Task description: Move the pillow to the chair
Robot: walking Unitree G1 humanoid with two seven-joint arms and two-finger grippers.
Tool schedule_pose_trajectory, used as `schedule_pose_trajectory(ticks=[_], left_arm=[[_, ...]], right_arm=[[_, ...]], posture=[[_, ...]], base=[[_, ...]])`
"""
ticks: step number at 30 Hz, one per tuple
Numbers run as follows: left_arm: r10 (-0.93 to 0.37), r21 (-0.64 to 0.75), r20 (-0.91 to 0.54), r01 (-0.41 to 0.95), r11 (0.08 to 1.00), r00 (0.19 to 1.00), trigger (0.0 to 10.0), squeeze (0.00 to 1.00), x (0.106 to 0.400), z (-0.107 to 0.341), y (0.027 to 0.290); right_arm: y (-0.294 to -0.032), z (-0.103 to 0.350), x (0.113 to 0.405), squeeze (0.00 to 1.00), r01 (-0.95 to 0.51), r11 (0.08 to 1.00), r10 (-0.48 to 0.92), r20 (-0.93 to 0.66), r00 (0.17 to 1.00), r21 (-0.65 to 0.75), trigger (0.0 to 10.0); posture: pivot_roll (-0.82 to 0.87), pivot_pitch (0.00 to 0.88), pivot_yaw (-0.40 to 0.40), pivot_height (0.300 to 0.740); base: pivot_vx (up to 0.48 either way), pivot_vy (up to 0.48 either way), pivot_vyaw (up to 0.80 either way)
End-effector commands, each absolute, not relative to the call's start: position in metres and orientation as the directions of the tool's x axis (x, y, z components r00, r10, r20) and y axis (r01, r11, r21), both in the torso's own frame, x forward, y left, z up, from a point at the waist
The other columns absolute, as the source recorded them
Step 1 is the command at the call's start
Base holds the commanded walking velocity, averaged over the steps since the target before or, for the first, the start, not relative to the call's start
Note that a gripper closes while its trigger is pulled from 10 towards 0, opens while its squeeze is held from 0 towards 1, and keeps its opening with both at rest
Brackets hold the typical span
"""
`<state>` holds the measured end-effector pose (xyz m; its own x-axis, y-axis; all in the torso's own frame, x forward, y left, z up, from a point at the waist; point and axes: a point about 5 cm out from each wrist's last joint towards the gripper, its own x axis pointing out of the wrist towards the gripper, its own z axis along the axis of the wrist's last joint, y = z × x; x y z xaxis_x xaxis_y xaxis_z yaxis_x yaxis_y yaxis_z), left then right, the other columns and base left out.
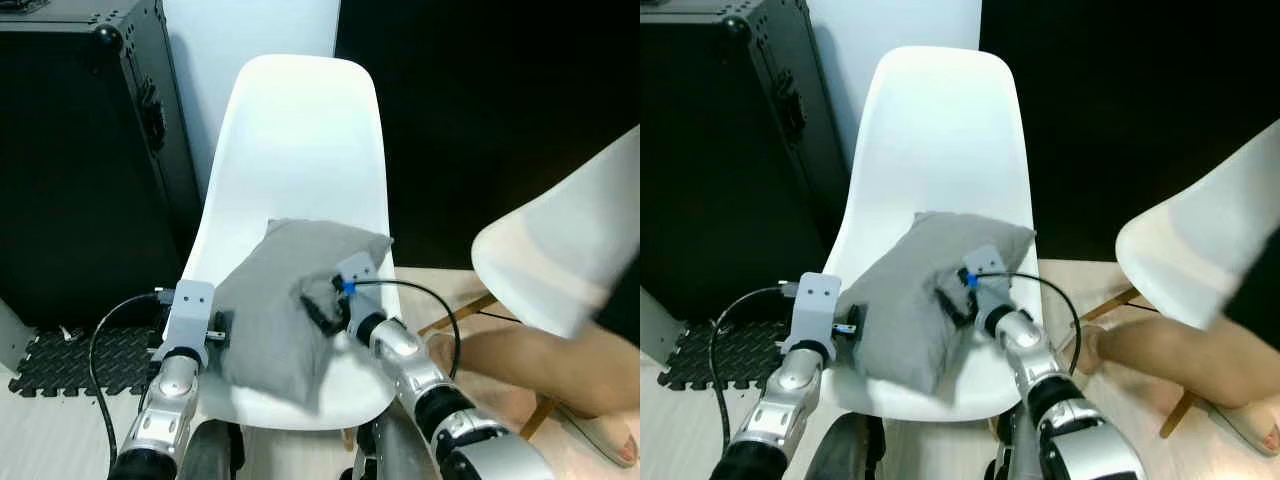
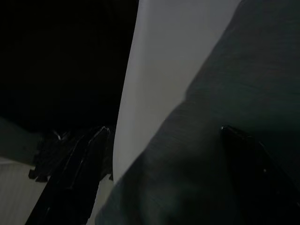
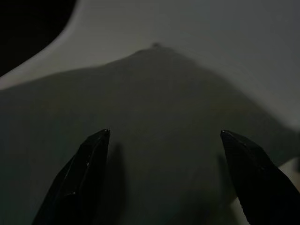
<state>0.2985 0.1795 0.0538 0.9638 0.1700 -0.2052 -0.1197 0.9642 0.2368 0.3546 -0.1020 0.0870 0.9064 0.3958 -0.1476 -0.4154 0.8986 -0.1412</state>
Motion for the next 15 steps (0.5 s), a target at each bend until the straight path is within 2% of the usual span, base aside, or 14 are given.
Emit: schedule_pose_trajectory(ticks=[1,2,3,4,5,6,8,10,13,14,15], left_arm=[[0.201,0.255,-0.237,-0.139,0.957,0.950,10.0,1.00,0.294,0.048,0.185],[0.225,0.276,-0.255,-0.152,0.949,0.940,10.0,1.00,0.292,0.045,0.191],[0.229,0.289,-0.263,-0.150,0.946,0.937,10.0,0.87,0.291,0.043,0.193],[0.229,0.289,-0.263,-0.150,0.946,0.937,10.0,0.87,0.291,0.043,0.193],[0.230,0.294,-0.268,-0.148,0.944,0.935,10.0,0.69,0.290,0.042,0.195],[0.231,0.287,-0.270,-0.151,0.946,0.935,10.0,0.00,0.290,0.042,0.195],[0.232,0.283,-0.267,-0.154,0.947,0.935,10.0,0.00,0.290,0.042,0.196],[0.229,0.223,-0.220,-0.180,0.958,0.948,10.0,0.00,0.290,0.051,0.197],[0.220,0.181,-0.190,-0.186,0.966,0.957,10.0,0.00,0.290,0.057,0.197],[0.167,0.068,-0.113,-0.160,0.985,0.979,10.0,0.00,0.290,0.071,0.193],[0.167,0.068,-0.113,-0.160,0.985,0.979,10.0,0.00,0.290,0.071,0.193]], right_arm=[[-0.103,0.085,0.354,0.43,-0.398,0.901,0.375,-0.153,0.914,-0.172,10.0],[-0.105,0.084,0.354,0.00,-0.385,0.898,0.355,-0.162,0.920,-0.215,10.0],[-0.108,0.085,0.355,0.00,-0.356,0.901,0.326,-0.154,0.933,-0.247,10.0],[-0.108,0.085,0.355,0.00,-0.356,0.901,0.326,-0.154,0.933,-0.247,10.0],[-0.112,0.086,0.356,0.00,-0.319,0.907,0.291,-0.140,0.946,-0.274,10.0],[-0.119,0.088,0.357,0.00,-0.260,0.931,0.236,-0.118,0.964,-0.257,10.0],[-0.123,0.090,0.358,0.00,-0.223,0.947,0.205,-0.099,0.974,-0.231,10.0],[-0.119,0.093,0.358,0.00,-0.256,0.967,0.256,-0.067,0.964,0.005,10.0],[-0.116,0.094,0.357,0.00,-0.282,0.956,0.286,-0.047,0.957,0.086,10.0],[-0.114,0.096,0.355,0.00,-0.311,0.943,0.315,-0.011,0.949,0.121,10.0],[-0.114,0.096,0.355,0.00,-0.311,0.943,0.315,-0.011,0.949,0.121,10.0]], posture=[[0.11,0.127,-0.080,0.575],[0.11,0.125,-0.081,0.575],[0.12,0.124,-0.081,0.575],[0.12,0.124,-0.081,0.575],[0.12,0.124,-0.081,0.575],[0.12,0.123,-0.080,0.575],[0.12,0.122,-0.077,0.575],[0.11,0.117,-0.070,0.575],[0.11,0.116,-0.069,0.575],[0.10,0.113,-0.068,0.575],[0.10,0.113,-0.068,0.575]], base=[[0.000,0.000,0.00],[0.000,0.000,0.00],[0.000,0.000,0.00],[0.000,0.000,0.00],[0.000,0.000,0.00],[0.000,0.000,0.00],[0.000,0.000,0.00],[0.000,0.000,0.00],[0.000,0.000,0.00],[0.000,0.000,0.00],[0.000,0.000,0.00]])
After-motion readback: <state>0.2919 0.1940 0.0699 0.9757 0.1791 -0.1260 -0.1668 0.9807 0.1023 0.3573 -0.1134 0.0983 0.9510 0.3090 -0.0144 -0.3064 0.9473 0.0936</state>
